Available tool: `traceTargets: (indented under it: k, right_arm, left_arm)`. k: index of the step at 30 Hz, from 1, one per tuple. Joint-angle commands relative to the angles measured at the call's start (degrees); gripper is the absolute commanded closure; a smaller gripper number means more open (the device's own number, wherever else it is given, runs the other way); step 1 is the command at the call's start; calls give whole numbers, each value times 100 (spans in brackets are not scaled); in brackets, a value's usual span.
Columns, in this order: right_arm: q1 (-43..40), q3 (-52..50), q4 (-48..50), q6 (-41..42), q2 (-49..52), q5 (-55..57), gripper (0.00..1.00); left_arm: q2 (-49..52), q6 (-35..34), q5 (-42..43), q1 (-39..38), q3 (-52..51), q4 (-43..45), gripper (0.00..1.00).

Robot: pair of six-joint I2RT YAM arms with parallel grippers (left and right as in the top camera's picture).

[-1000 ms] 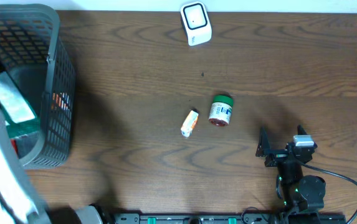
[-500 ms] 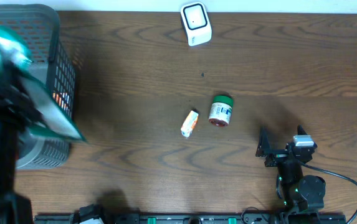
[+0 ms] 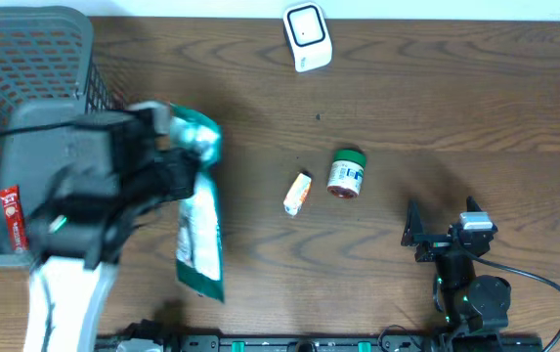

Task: Scan the item barcode
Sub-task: 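Carry the wipes packet out and lay it left of the jar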

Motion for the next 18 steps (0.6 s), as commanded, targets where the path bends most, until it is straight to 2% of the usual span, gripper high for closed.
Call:
traceTargets:
  k: [1, 7, 14, 17, 18]
  right_arm:
    - [50, -4, -20, 72, -4, 33, 1]
    - [50, -4, -20, 72, -4, 33, 1]
    - [50, -4, -20, 72, -4, 35, 1]
    - [50, -4, -20, 72, -4, 33, 1]
    - [50, -4, -20, 72, -4, 33, 1]
  left_arm:
    - [645, -428, -826, -669, -273, 435, 92]
    - [1908, -643, -1674, -1329, -297, 1158, 92]
    - [3191, -743, -1652, -1585, -297, 1797, 90]
    - [3519, -741, -1635, -1668, -297, 2085, 55]
    - [3552, -721, -1600, -1670, -295, 2146, 38]
